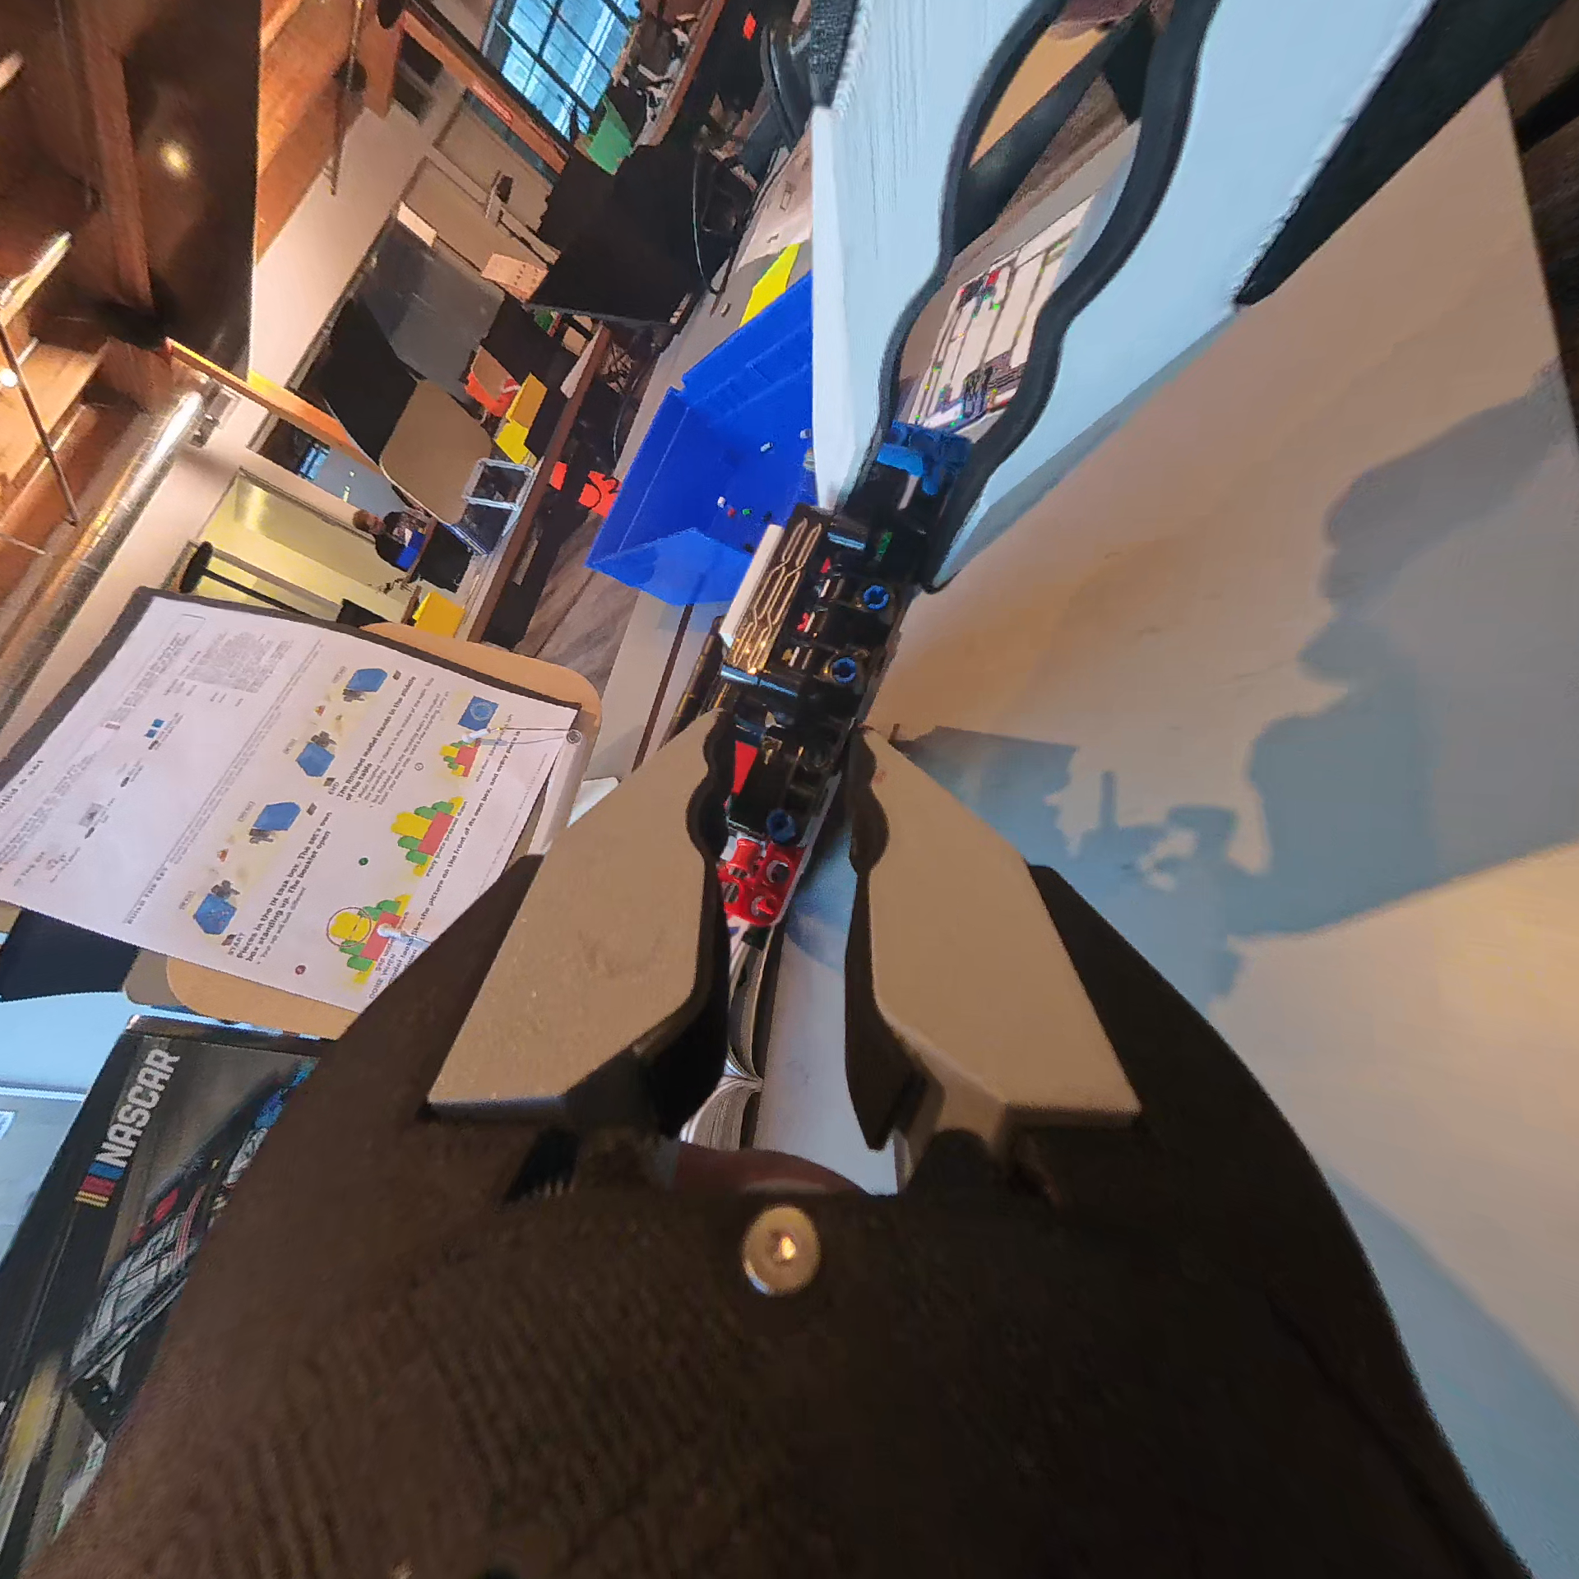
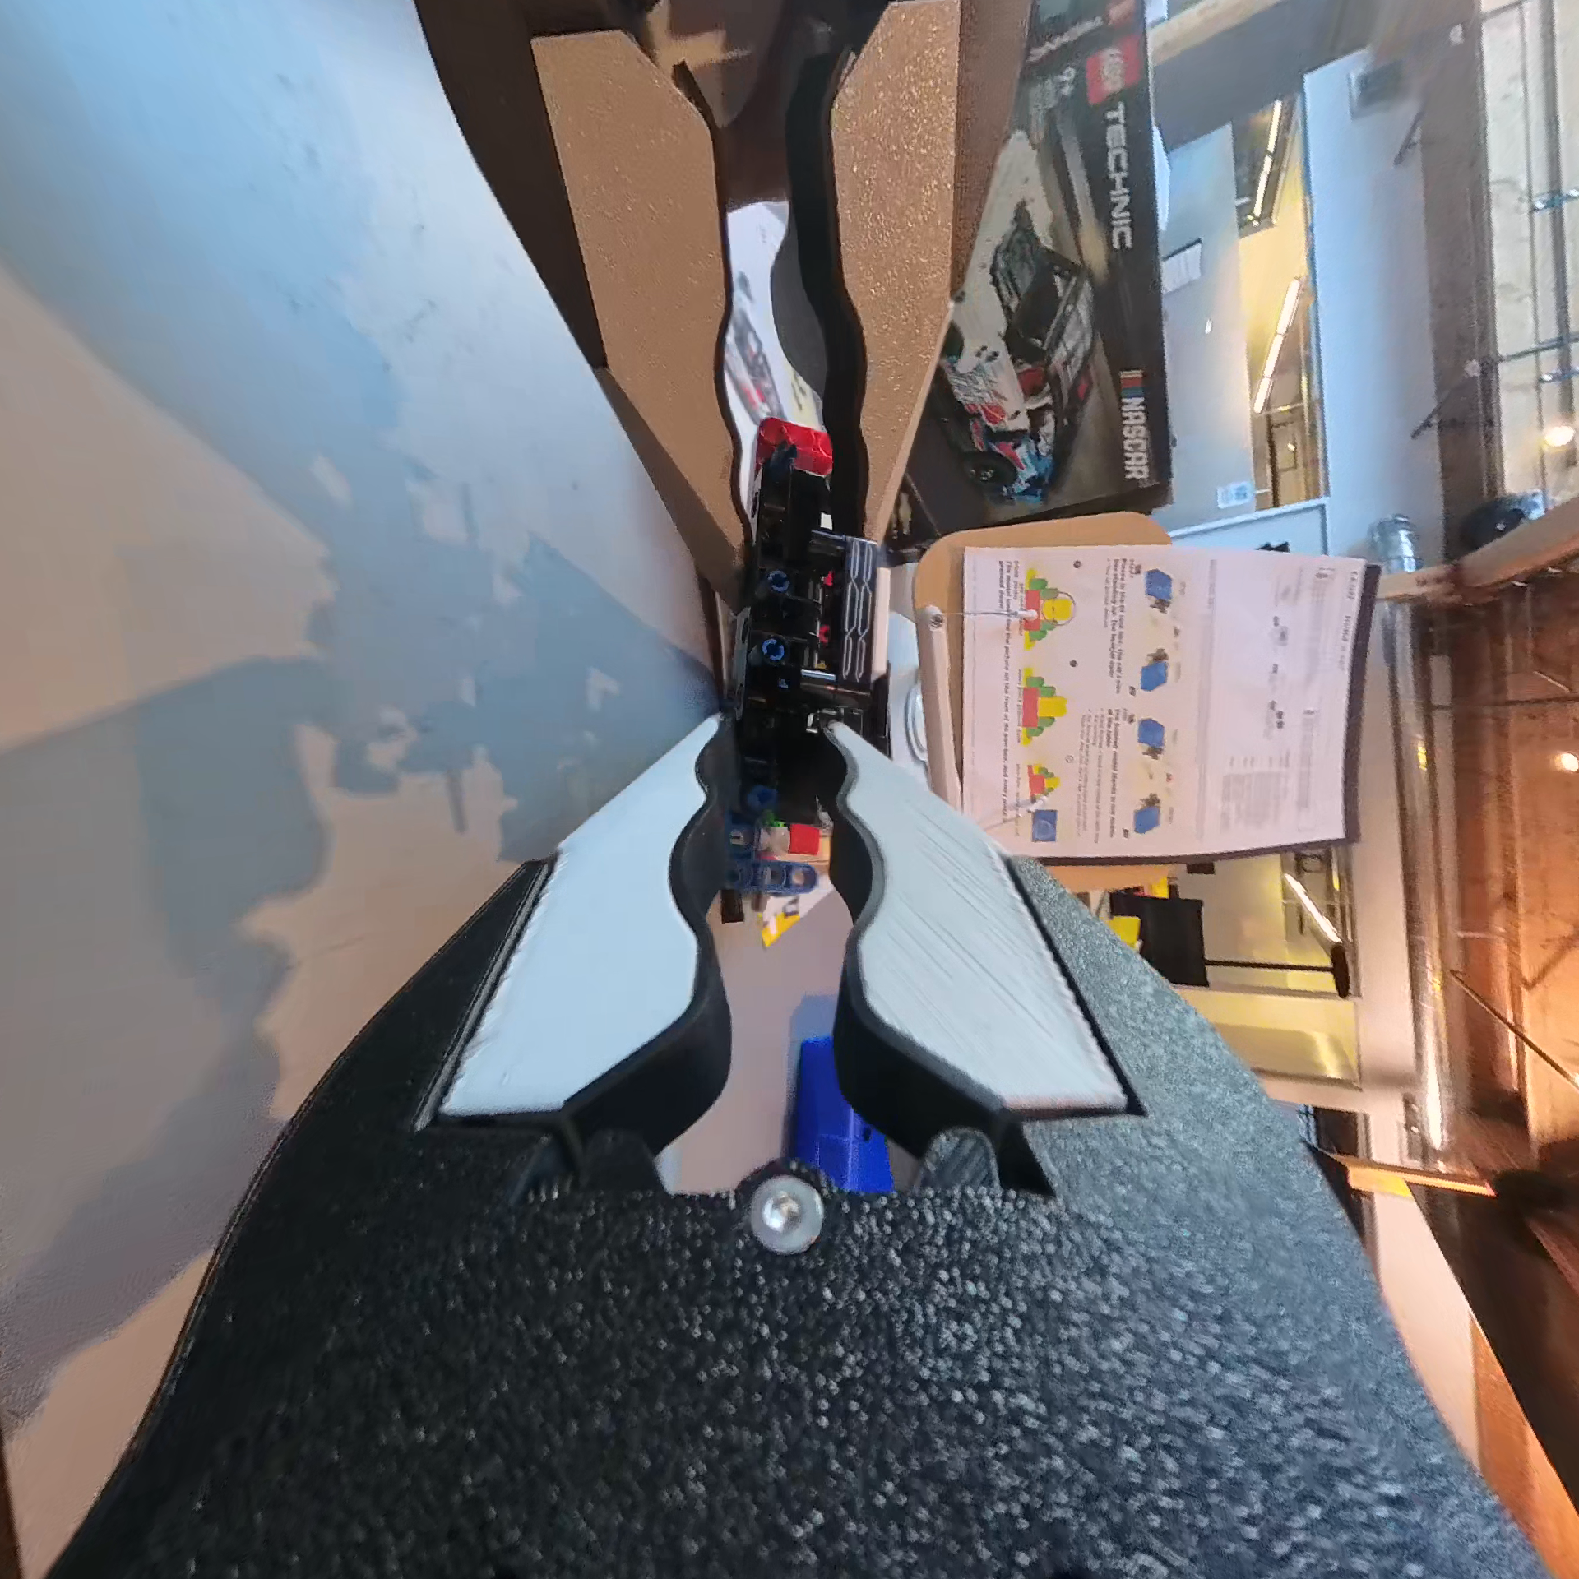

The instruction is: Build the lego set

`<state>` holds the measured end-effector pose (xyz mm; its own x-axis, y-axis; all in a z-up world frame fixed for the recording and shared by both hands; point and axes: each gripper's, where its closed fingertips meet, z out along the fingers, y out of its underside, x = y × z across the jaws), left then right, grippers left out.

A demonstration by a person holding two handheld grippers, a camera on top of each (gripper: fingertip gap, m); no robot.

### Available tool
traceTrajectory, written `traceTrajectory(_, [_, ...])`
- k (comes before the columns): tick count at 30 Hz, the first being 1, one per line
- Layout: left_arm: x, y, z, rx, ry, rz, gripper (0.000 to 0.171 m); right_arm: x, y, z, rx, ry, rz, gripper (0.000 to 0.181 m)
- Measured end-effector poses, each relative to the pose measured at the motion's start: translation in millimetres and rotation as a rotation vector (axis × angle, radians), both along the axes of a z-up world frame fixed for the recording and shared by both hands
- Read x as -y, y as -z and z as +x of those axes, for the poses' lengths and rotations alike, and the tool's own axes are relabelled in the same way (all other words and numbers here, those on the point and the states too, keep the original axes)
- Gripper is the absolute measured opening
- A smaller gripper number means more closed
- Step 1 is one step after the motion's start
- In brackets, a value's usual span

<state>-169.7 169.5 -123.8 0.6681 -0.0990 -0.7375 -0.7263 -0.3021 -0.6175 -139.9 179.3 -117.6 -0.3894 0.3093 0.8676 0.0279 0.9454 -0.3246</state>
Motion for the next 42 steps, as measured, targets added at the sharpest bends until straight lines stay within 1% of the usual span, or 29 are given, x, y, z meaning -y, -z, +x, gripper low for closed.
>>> traceTrajectory(3, [0,3,-2,0.012,0.005,0.009,0.022,1,2,-2,0.019,-0.02,-0.032,0.015])
traceTrajectory(8, [5,7,-4,0.025,0.006,0.041,0.022,7,5,-2,-0.027,-0.035,-0.121,0.015])
traceTrajectory(11, [11,7,-7,0.0,0.01,0.075,0.022,13,5,-4,-0.042,-0.033,-0.238,0.019])
traceTrajectory(12, [15,6,-6,-0.013,0.041,0.088,0.022,18,3,-3,-0.042,-0.035,-0.288,0.019])
traceTrajectory(13, [19,2,-3,-0.01,0.07,0.115,0.023,23,-1,1,-0.054,-0.039,-0.334,0.018])
traceTrajectory(14, [24,-2,-1,-0.003,0.081,0.141,0.022,28,-9,6,-0.082,-0.049,-0.383,0.012])
traceTrajectory(15, [30,-3,-1,-0.001,0.084,0.151,0.023,32,-18,13,-0.116,-0.071,-0.434,0.012])
traceTrajectory(16, [36,-2,-1,0.017,0.096,0.161,0.023,35,-25,20,-0.135,-0.094,-0.484,0.015])
traceTrajectory(17, [42,-1,-1,0.05,0.112,0.176,0.022,39,-28,25,-0.12,-0.114,-0.533,0.021])
traceTrajectory(19, [54,5,-4,0.101,0.12,0.186,0.023,45,-25,28,-0.059,-0.145,-0.611,0.03])
traceTrajectory(20, [59,8,-5,0.113,0.117,0.185,0.023,48,-19,26,-0.033,-0.154,-0.62,0.038])
traceTrajectory(22, [65,8,-6,0.124,0.105,0.19,0.023,55,-3,18,0.018,-0.158,-0.589,0.051])
traceTrajectory(23, [67,8,-6,0.124,0.1,0.19,0.023,59,3,13,0.023,-0.16,-0.563,0.052])
traceTrajectory(25, [70,5,-2,0.116,0.11,0.191,0.023,63,4,4,-0.045,-0.167,-0.472,0.05])
traceTrajectory(27, [72,5,-1,0.108,0.116,0.177,0.023,68,-3,0,-0.146,-0.194,-0.375,0.042])
traceTrajectory(30, [72,5,-1,0.107,0.121,0.166,0.023,69,-4,-4,-0.193,-0.203,-0.287,0.039])
traceTrajectory(35, [68,0,-3,0.136,0.12,0.176,0.023,66,-7,-7,-0.174,-0.202,-0.305,0.037])
traceTrajectory(38, [65,5,-7,0.148,0.087,0.146,0.023,64,-3,-10,-0.143,-0.197,-0.256,0.035])
traceTrajectory(42, [64,6,-11,0.175,0.054,0.154,0.022,66,-5,-12,-0.137,-0.204,-0.21,0.033])
